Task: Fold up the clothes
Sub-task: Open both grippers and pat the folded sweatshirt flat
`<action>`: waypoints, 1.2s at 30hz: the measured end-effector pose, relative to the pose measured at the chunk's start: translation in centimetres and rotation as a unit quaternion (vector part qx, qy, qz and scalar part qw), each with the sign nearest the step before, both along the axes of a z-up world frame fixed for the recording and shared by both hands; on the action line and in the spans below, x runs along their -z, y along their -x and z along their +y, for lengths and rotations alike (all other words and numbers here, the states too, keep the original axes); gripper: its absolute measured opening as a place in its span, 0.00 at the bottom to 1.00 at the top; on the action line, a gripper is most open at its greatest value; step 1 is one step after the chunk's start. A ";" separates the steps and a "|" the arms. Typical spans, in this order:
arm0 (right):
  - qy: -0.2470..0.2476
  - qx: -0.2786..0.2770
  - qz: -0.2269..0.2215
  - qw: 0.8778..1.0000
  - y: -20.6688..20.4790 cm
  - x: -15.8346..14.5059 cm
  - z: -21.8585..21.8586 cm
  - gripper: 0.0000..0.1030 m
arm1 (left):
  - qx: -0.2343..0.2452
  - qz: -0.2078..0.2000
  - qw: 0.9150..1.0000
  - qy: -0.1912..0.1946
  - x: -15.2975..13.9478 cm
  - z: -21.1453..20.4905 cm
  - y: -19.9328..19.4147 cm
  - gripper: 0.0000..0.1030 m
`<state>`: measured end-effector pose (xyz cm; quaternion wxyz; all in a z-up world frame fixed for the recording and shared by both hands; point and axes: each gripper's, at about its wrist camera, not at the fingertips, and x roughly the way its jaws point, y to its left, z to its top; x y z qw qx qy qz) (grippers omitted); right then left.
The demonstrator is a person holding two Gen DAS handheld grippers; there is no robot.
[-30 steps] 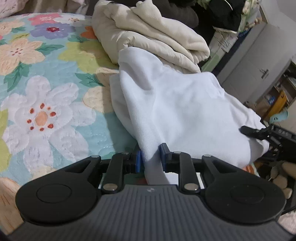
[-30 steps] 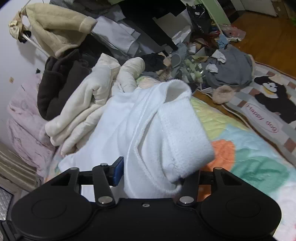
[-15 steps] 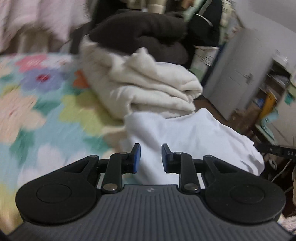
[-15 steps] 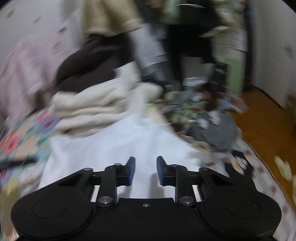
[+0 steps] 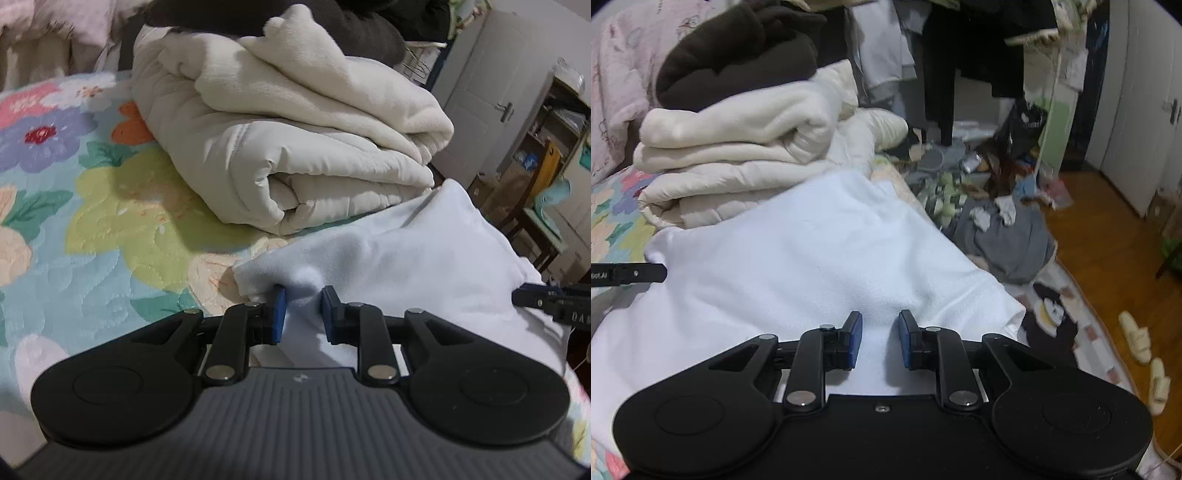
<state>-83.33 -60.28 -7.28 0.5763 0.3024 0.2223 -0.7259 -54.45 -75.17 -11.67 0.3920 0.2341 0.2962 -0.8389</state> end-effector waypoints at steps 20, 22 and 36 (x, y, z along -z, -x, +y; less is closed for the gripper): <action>-0.011 0.029 -0.059 0.998 1.5 1.6 7.1 0.62 | 0.042 -0.014 0.998 -0.040 0.1 10.6 -2.1 0.33; -0.010 0.043 -0.073 0.996 1.6 1.4 7.3 0.62 | 0.036 -0.018 0.998 -0.042 -0.2 11.0 -2.4 0.34; 0.041 0.050 -0.124 0.990 1.7 -4.9 11.7 0.64 | -0.024 -0.048 0.996 0.072 -6.6 17.2 -4.7 0.67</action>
